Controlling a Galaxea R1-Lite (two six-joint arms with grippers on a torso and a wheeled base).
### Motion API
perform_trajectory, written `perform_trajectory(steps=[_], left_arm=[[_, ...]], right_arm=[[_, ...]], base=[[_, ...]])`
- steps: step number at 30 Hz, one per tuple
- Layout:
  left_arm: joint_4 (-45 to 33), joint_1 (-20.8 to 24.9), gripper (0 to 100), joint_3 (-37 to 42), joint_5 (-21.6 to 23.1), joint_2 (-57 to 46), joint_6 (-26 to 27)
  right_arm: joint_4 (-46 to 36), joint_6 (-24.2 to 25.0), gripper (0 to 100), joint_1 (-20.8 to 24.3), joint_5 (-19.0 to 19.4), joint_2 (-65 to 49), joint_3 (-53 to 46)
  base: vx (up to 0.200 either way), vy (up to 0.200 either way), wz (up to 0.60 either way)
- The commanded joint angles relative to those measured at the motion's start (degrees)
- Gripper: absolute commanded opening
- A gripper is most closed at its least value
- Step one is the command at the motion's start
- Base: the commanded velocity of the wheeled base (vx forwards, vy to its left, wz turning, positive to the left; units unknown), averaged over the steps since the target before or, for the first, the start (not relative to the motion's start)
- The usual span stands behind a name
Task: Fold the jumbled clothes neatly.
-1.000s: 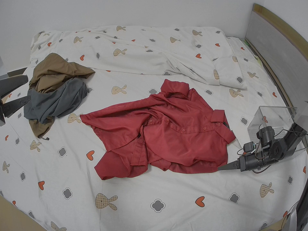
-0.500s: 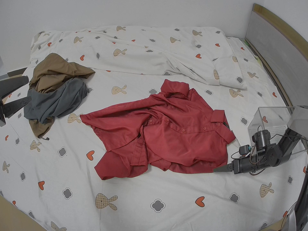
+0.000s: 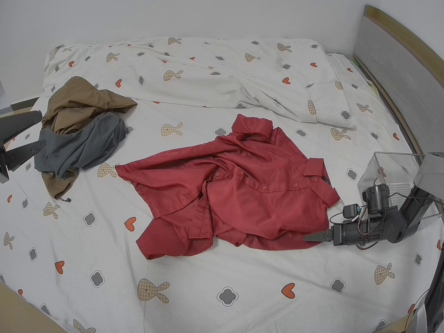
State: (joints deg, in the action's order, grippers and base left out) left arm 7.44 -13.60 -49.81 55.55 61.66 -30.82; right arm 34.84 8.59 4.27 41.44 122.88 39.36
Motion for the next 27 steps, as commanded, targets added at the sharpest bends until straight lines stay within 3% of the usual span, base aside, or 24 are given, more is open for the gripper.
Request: perform_trajectory(steps=[1,2,18,27], left_arm=[[0.03,-0.02,100,-0.02,-0.01,0.13,-0.03],[0.03,-0.02,100,-0.02,-0.01,0.13,-0.03],[0.03,-0.02,100,-0.02,-0.01,0.13,-0.03],[0.03,-0.02,100,-0.11,-0.01,0.13,-0.03]], right_arm=[[0.05,-0.07,100,0.13,-1.01,-0.27,-0.25],[0.05,-0.07,0,0.13,-1.09,-0.27,-0.34],[-0.04,0.46,0,0.66,-1.18,-3.09,-2.8],[-0.83,8.81,0,1.53,-1.01,-16.89,-7.9]], base=[[0.0,0.0,0.0],[0.0,0.0,0.0],[0.0,0.0,0.0],[0.0,0.0,0.0]])
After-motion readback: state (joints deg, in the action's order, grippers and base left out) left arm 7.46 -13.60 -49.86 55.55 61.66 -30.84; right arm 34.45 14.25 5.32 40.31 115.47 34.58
